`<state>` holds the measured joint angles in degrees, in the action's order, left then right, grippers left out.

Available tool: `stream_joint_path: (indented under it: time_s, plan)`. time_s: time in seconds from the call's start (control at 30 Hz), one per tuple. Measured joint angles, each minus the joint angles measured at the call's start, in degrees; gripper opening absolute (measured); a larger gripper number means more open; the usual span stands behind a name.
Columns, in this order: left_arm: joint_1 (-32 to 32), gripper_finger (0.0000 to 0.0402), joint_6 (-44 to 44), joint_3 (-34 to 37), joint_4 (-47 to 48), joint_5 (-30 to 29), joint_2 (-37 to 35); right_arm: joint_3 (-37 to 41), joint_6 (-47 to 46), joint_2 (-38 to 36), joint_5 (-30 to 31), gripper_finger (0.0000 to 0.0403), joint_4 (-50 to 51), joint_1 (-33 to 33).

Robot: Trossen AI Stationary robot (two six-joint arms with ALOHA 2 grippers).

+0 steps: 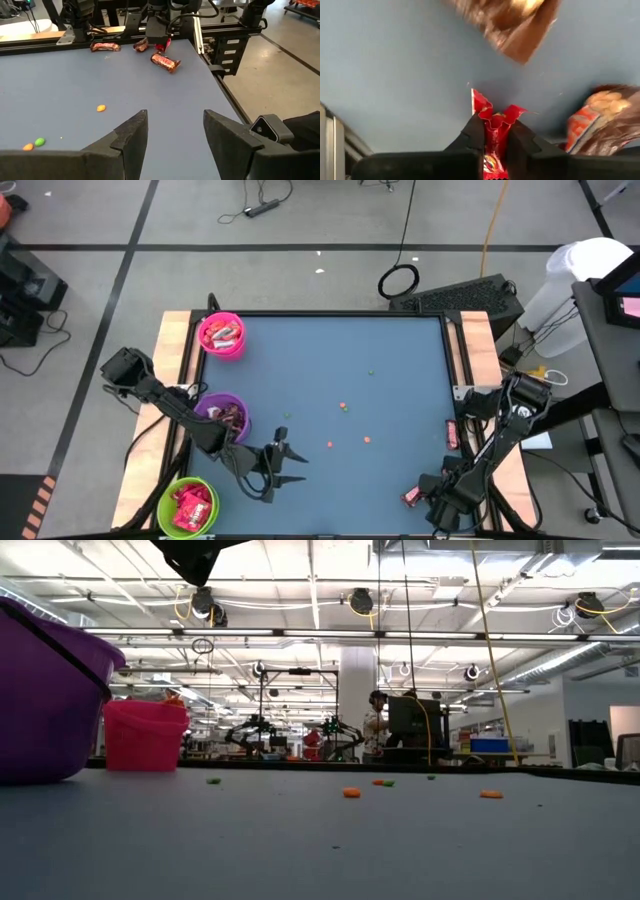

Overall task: Organize candy in baskets
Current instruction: Put the red candy into the green bucket

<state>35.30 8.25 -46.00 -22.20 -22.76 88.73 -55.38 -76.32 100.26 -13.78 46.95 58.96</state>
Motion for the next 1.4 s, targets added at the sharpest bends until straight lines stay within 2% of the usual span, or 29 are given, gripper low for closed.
stream_joint_path:
  time_s: [0.27,0.4,0.57,0.77,0.9,1.17,1.4]
  plan:
    - [-0.8,0.0199,0.3,0.0,0.1,0.0,0.0,-4.3,-5.8,-5.9,6.9,0.0029,1.0,-0.5]
    - [-0.8,0.0199,0.3,0.0,0.1,0.0,0.0,-7.0,-4.5,-7.9,15.6,0.0027,-0.2,-1.8]
    - [-0.9,0.0199,0.3,0.0,0.0,-0.4,0.0,-7.7,4.2,-8.0,31.3,0.0031,-5.5,-4.1]
    - [-1.9,0.0199,0.4,0.0,-1.9,-1.5,0.0,-7.7,18.8,-8.0,48.7,0.0029,-13.2,-8.2]
    - [-2.5,0.0199,0.4,0.0,-3.3,-1.5,0.0,-7.8,31.0,-7.1,55.7,0.003,-20.0,-11.6]
    - [-4.1,0.0199,0.4,0.0,-4.9,-1.5,0.0,-7.8,55.1,-3.2,57.3,0.0029,-41.1,-20.4]
    - [-4.5,0.0199,0.4,0.0,-4.7,-1.5,0.0,-7.8,68.7,-0.8,57.3,0.0031,-58.1,-25.6]
